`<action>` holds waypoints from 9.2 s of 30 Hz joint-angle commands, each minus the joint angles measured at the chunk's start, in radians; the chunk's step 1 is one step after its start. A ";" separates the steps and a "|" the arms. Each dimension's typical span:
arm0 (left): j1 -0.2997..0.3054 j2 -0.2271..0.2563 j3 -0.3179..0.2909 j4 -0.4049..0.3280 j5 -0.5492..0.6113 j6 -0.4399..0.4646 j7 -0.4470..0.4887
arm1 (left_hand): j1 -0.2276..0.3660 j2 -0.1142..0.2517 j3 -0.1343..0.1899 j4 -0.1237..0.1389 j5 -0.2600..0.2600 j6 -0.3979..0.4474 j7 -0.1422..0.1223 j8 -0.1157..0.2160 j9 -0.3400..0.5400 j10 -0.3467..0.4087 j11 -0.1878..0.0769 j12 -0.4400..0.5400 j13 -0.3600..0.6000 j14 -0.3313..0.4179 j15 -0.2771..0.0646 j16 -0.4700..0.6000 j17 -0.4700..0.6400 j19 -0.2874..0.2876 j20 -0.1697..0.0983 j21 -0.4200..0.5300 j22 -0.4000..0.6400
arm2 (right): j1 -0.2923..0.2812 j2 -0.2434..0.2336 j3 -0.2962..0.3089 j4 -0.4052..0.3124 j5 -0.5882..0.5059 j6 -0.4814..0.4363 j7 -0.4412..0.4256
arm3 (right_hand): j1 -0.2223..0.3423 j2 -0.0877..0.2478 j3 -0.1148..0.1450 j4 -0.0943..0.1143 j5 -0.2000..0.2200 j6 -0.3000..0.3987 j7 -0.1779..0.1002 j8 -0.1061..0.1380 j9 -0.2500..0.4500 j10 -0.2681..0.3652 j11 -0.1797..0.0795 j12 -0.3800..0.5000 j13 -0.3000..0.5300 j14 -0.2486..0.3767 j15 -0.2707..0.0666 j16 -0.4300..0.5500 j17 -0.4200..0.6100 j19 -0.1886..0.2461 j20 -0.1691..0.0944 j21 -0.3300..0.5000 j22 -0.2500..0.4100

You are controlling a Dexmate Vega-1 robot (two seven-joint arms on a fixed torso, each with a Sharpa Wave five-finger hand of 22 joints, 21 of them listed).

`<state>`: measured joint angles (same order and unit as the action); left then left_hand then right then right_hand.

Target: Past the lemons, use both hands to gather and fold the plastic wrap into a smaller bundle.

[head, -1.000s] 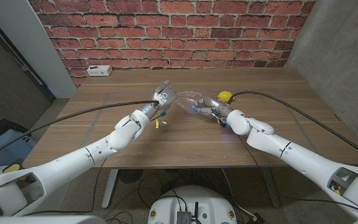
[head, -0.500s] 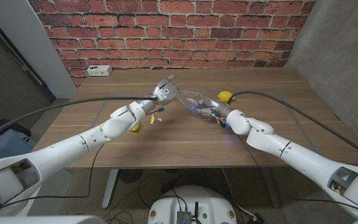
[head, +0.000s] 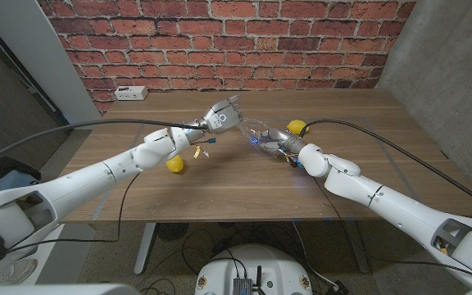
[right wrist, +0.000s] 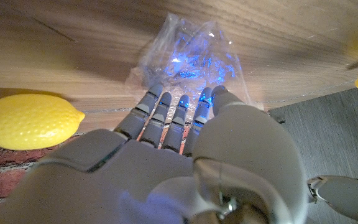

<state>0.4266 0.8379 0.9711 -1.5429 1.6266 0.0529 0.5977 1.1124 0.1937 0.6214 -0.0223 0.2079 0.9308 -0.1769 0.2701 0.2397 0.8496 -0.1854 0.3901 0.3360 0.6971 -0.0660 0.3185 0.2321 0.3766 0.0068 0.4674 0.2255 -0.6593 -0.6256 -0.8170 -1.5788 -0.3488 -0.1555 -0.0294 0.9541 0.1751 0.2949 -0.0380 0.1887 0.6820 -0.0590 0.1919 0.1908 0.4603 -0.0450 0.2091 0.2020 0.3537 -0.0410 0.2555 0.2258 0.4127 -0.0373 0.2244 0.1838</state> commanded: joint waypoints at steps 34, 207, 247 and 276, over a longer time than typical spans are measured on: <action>-0.467 -0.406 0.511 0.759 -0.047 -0.044 0.519 | 0.007 -0.002 -0.002 0.001 0.012 -0.032 -0.024 -0.004 -0.001 0.038 -0.020 0.015 0.058 -0.003 -0.175 -0.034 -0.004 -0.004 -0.012 0.035 0.005 | -0.022 -0.024 0.016 -0.034 0.041 -0.079 0.006 | 0.000 -0.023 0.001 -0.034 -0.004 -0.026 -0.003 -0.006 0.004 -0.027 0.006 -0.012 0.003 -0.012 -0.065 -0.006 -0.001 -0.001 0.025 0.002 0.001; -0.397 -0.778 0.686 1.121 -0.597 -0.273 0.371 | -0.211 -0.207 -0.335 -0.074 0.017 -0.558 -0.018 -0.102 -0.056 -0.342 -0.008 -0.208 -0.123 -0.228 -0.144 -0.142 -0.050 -0.046 0.014 0.157 -0.031 | -0.364 -0.111 0.303 -0.311 0.004 -0.415 -0.594 | -0.113 -0.045 0.079 -0.104 -0.008 -0.126 -0.028 0.002 0.006 -0.162 -0.013 -0.006 0.001 -0.148 -0.066 -0.037 -0.006 -0.106 0.094 -0.009 0.001; -0.461 -0.862 0.692 1.165 -0.520 -0.373 0.471 | -0.340 -0.267 -0.460 -0.036 0.091 -0.717 -0.031 -0.082 -0.058 -0.523 0.017 -0.180 -0.132 -0.374 -0.148 -0.134 -0.057 -0.117 -0.099 0.106 -0.039 | -0.354 0.011 0.321 -0.277 -0.019 -0.557 -0.762 | -0.109 -0.030 0.143 -0.062 -0.002 -0.184 -0.029 -0.010 0.009 -0.192 -0.014 -0.012 0.002 -0.173 -0.062 -0.016 0.021 -0.108 0.084 -0.004 0.003; -0.320 -0.673 0.241 0.848 -0.121 -0.587 0.519 | -0.284 -0.088 -0.391 -0.049 0.093 -0.566 -0.044 -0.067 -0.059 -0.430 0.000 -0.160 -0.136 -0.322 -0.157 -0.133 -0.060 -0.115 -0.081 0.096 -0.037 | -0.422 0.029 0.395 -0.282 0.032 -0.383 -0.897 | -0.158 -0.011 0.119 -0.036 -0.003 -0.186 -0.022 -0.002 0.010 -0.176 -0.006 -0.004 0.002 -0.157 -0.069 -0.002 0.028 -0.100 0.080 0.000 0.003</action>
<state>0.0696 0.0957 1.2937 -0.5848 1.4387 -0.4928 1.1110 0.8119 0.0939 0.2208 -0.0518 0.3045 0.3422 -0.2195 0.1962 0.1816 0.4015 -0.1837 0.2188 0.1999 0.3648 -0.0412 0.1859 0.1721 0.2552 -0.0433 0.5691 0.1859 -1.0546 -0.5999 -0.4485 -1.8578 -0.3388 -0.6176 -0.8899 0.8103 0.1638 0.4197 -0.0760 0.1886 0.4925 -0.0841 0.1842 0.1979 0.2767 -0.0567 0.1965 0.2024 0.1853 -0.0376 0.2446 0.2490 0.3022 0.0411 0.2205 0.1840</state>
